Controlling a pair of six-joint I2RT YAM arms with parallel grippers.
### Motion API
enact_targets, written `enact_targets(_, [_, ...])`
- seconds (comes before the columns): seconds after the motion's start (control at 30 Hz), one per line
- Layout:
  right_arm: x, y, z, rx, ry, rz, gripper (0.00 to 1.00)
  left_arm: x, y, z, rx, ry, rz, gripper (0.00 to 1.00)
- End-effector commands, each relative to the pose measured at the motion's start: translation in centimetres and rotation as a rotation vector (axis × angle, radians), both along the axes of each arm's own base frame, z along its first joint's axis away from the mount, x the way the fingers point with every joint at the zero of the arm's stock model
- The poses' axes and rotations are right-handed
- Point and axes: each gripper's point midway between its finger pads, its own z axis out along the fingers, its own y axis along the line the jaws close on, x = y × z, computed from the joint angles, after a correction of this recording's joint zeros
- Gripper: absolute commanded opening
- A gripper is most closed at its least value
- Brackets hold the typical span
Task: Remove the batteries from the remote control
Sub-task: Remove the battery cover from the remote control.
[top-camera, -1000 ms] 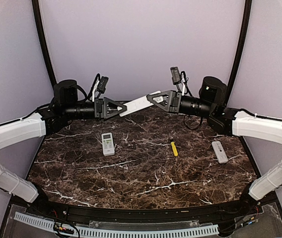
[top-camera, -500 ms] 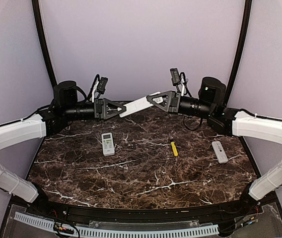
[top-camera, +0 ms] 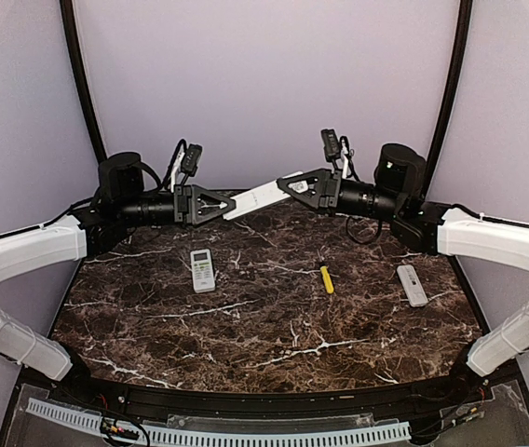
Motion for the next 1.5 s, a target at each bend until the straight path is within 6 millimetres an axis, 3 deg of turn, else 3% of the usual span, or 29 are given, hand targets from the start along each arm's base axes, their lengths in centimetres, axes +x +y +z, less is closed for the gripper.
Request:
enact_targets(0.0, [2.1,-0.8,-0.4,0.013,0.022,-0.089,0.0,-1.8,0.1,1.4,-0.035,-0.056,-0.059,0.17])
enact_targets(0.53, [2.4,-1.7,-1.1,0.085,0.07,-0.058,0.0,-2.4,0.0,1.8,-0.064,-0.052,-0.093,0.14])
enact_targets(1.0, [2.1,-1.8,-1.0,0.092,0.073,-0.046,0.0,-1.3,0.3,0.2,-0.006,0.006,-0.016,0.4])
enact_targets(1.47, [1.8,-1.9,-0.7,0.094,0.07,-0.041,0.0,-1.2,0.7,0.2,-0.012,0.019,0.003,0.37])
